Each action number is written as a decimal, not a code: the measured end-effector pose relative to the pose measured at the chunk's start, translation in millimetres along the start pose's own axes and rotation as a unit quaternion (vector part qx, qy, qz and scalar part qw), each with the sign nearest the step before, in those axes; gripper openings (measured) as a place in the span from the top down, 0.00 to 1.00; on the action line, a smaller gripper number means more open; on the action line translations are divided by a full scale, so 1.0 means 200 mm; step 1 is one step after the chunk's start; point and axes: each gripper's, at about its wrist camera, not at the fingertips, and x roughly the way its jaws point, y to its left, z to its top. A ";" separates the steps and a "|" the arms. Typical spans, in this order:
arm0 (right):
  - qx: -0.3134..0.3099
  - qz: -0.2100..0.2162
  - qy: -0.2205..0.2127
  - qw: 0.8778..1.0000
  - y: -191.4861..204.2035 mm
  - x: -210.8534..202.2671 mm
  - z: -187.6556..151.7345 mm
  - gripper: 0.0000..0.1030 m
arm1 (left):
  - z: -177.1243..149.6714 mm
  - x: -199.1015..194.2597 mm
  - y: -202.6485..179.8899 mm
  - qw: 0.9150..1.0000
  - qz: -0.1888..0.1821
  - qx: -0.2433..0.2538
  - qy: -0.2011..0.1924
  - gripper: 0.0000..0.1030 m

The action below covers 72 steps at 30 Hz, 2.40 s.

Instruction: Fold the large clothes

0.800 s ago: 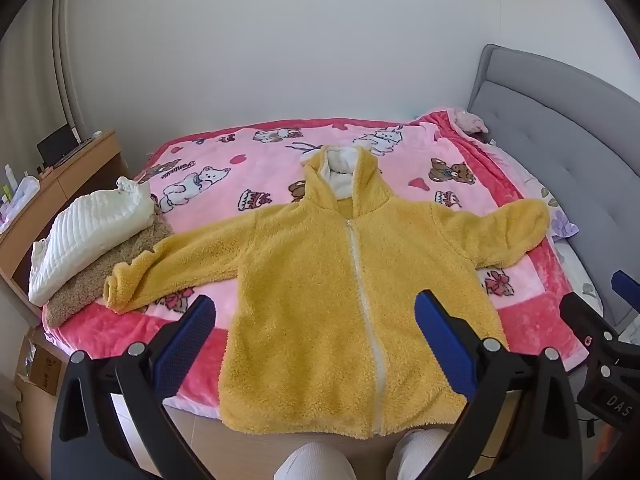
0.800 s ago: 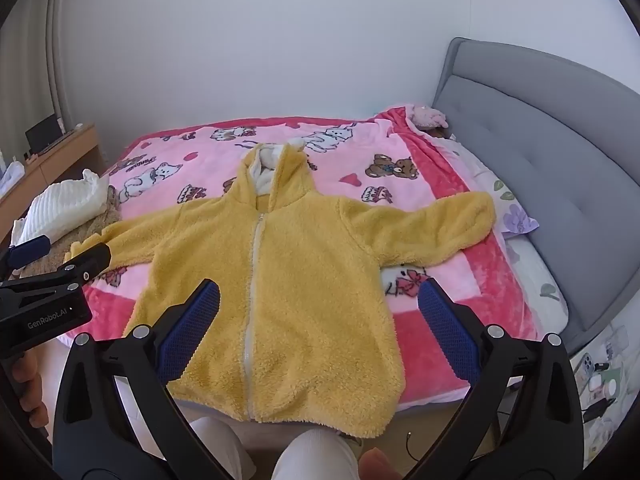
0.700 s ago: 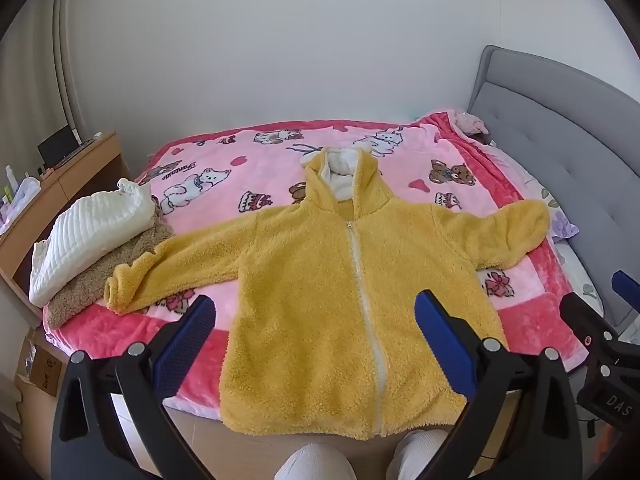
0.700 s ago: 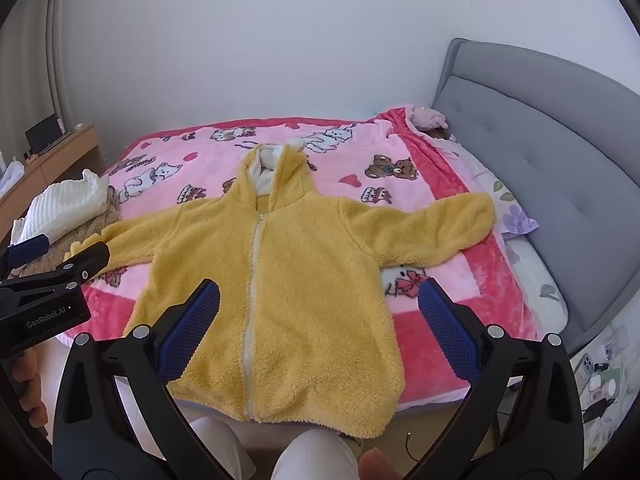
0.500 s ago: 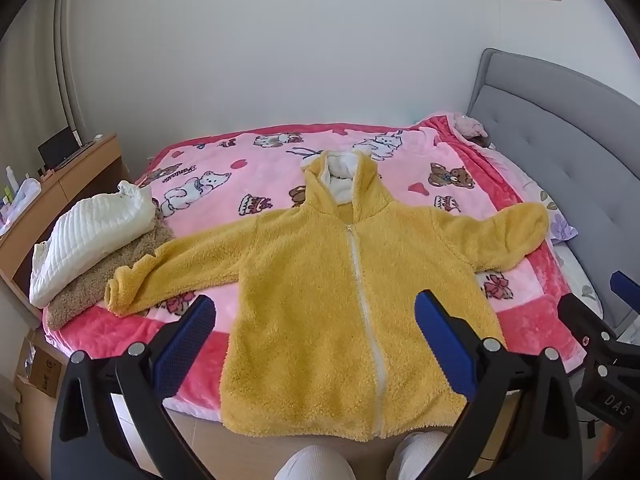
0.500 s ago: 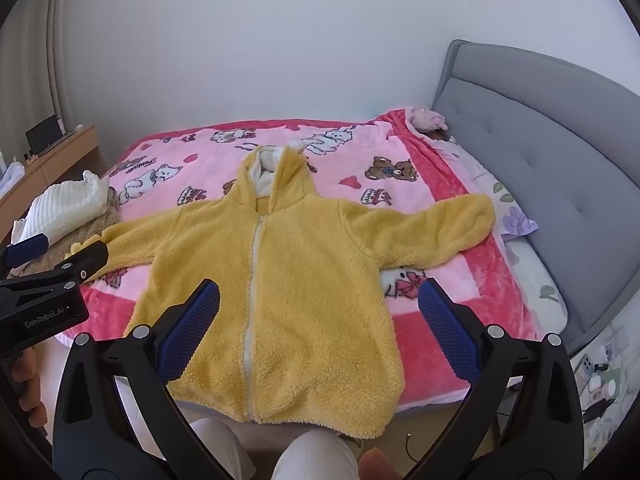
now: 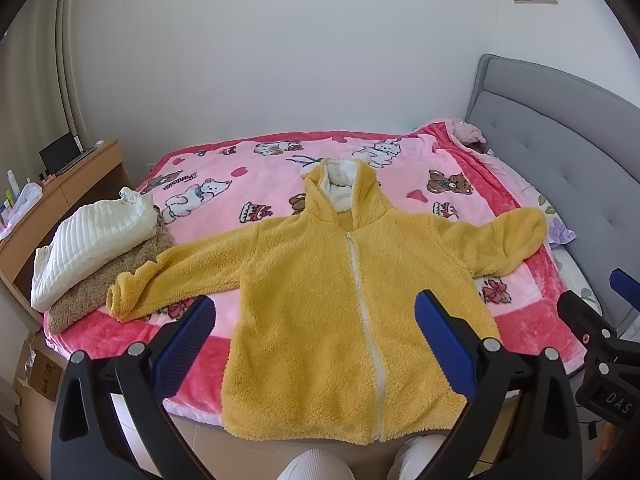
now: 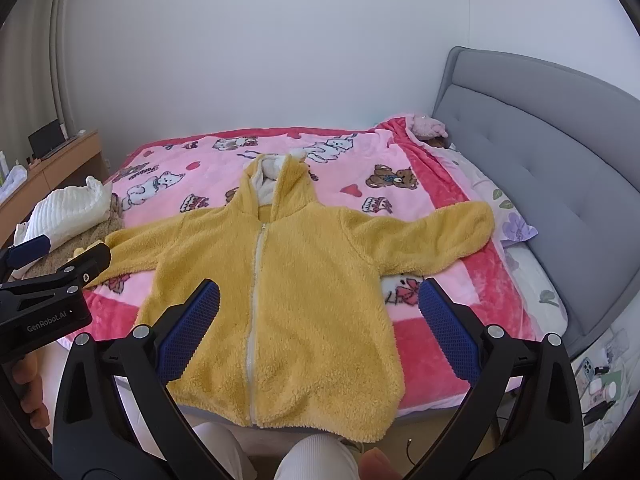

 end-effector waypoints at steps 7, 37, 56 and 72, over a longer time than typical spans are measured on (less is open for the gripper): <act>-0.003 -0.001 -0.005 1.000 0.01 -0.01 0.00 0.08 | 0.00 0.00 0.01 1.000 -0.001 -0.001 -0.001 0.05; -0.005 -0.001 0.004 1.000 -0.02 0.04 0.01 0.08 | 0.02 0.04 0.01 1.000 0.005 -0.007 0.009 0.05; 0.070 -0.067 -0.013 0.995 -0.51 0.92 0.14 0.08 | 0.22 0.87 -0.27 0.998 -0.017 -0.036 0.044 0.05; 0.176 -0.138 0.069 0.972 -1.92 1.86 0.52 0.08 | 0.75 1.43 -0.94 0.993 -0.054 -0.056 0.089 0.05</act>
